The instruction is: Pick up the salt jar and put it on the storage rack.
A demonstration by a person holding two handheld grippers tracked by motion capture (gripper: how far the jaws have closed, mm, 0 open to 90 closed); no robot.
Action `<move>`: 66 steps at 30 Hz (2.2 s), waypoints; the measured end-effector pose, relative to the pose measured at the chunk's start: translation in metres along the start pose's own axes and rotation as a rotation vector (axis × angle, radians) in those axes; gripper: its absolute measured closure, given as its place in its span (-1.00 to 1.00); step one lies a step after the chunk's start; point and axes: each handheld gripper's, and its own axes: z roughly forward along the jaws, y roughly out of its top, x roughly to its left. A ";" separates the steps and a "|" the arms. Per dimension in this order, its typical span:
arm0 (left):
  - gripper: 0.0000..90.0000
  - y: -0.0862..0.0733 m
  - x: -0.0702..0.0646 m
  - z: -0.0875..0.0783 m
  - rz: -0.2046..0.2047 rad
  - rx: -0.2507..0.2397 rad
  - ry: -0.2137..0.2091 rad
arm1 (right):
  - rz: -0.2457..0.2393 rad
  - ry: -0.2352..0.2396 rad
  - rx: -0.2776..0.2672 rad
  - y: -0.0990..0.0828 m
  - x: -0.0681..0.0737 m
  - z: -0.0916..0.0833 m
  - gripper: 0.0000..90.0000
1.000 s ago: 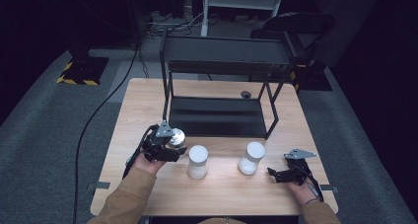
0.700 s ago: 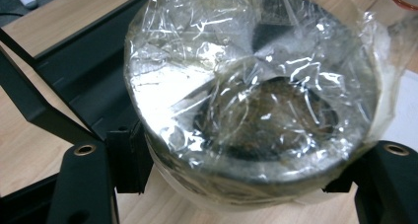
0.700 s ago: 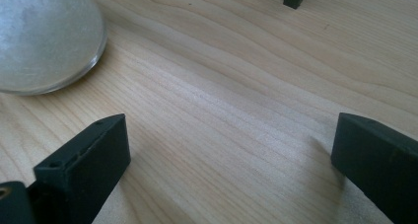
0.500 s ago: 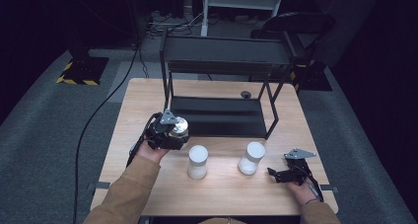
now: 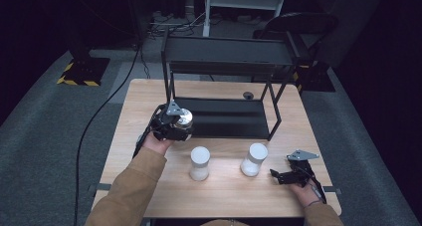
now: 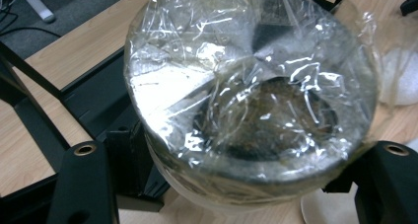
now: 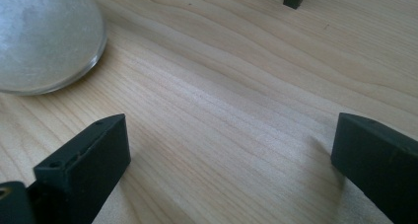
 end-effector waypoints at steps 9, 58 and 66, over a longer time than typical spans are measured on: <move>-0.33 0.007 0.002 0.019 -0.009 -0.005 0.004 | 0.000 0.000 0.000 0.000 0.000 0.000 -0.98; -0.33 0.010 0.021 0.094 -0.110 0.070 0.053 | 0.004 -0.004 -0.001 0.000 0.001 0.000 -0.97; -0.33 0.012 0.023 0.097 -0.121 0.081 0.043 | 0.004 -0.005 -0.001 0.000 0.001 0.000 -0.97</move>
